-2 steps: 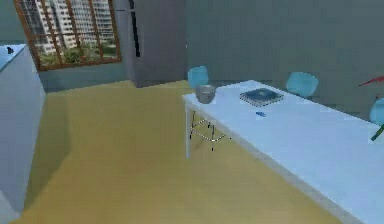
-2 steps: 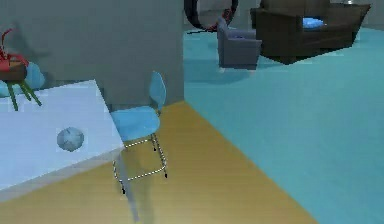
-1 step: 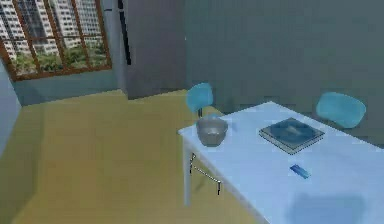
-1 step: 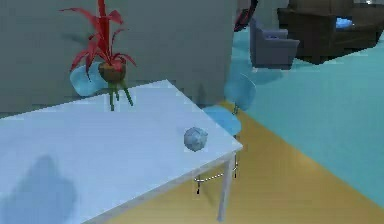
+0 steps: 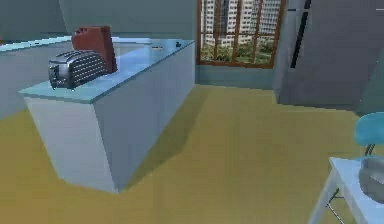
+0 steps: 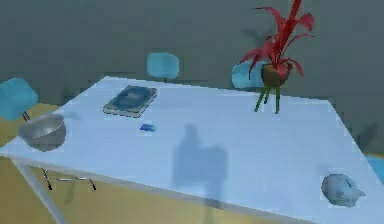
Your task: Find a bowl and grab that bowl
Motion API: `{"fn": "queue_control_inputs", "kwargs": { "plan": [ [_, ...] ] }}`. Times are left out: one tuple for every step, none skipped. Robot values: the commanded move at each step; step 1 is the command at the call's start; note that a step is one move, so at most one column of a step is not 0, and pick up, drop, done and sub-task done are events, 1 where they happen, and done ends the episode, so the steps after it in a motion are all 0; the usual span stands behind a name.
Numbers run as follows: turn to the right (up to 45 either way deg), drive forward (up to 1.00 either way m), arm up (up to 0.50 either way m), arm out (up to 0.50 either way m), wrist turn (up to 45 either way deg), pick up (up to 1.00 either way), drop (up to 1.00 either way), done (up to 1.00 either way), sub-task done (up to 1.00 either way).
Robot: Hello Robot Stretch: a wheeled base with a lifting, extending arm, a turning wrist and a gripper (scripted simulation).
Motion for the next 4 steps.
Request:
{"fn": "queue_control_inputs", "kwargs": {
  "plan": [
    [-36.0,0.00,0.00,0.00,0.0,0.00,0.00,0.00,0.00],
    [45.0,0.00,0.00,0.00,0.0,0.00,0.00,0.00,0.00],
    [27.0,0.00,0.00,0.00,0.0,0.00,0.00,0.00,0.00],
    [0.0,0.50,0.00,0.00,0.0,0.00,0.00,0.00,0.00]
  ]
}}
